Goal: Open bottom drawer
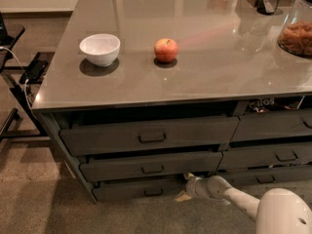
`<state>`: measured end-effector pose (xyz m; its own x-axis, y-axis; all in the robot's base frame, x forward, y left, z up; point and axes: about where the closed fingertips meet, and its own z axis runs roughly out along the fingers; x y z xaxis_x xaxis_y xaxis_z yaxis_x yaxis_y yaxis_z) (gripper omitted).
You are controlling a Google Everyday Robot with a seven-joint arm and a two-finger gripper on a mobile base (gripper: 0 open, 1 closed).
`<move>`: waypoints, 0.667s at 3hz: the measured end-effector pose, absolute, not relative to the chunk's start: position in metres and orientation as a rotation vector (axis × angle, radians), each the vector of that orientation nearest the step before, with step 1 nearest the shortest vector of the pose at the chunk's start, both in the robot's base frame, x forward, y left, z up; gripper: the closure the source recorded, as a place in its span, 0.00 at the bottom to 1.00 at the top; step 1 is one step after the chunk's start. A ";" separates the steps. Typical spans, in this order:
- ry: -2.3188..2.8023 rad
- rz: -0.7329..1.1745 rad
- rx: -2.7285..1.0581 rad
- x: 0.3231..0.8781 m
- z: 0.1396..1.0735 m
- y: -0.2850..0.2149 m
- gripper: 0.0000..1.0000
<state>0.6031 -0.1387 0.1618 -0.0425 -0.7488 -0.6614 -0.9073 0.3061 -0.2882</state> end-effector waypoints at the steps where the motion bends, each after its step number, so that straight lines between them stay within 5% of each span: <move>1: 1.826 0.268 -1.482 0.603 0.162 -0.139 0.40; 2: 1.826 0.268 -1.482 0.603 0.162 -0.139 0.64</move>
Offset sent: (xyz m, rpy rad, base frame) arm 0.0000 0.0000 0.0000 0.0000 0.0000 0.0000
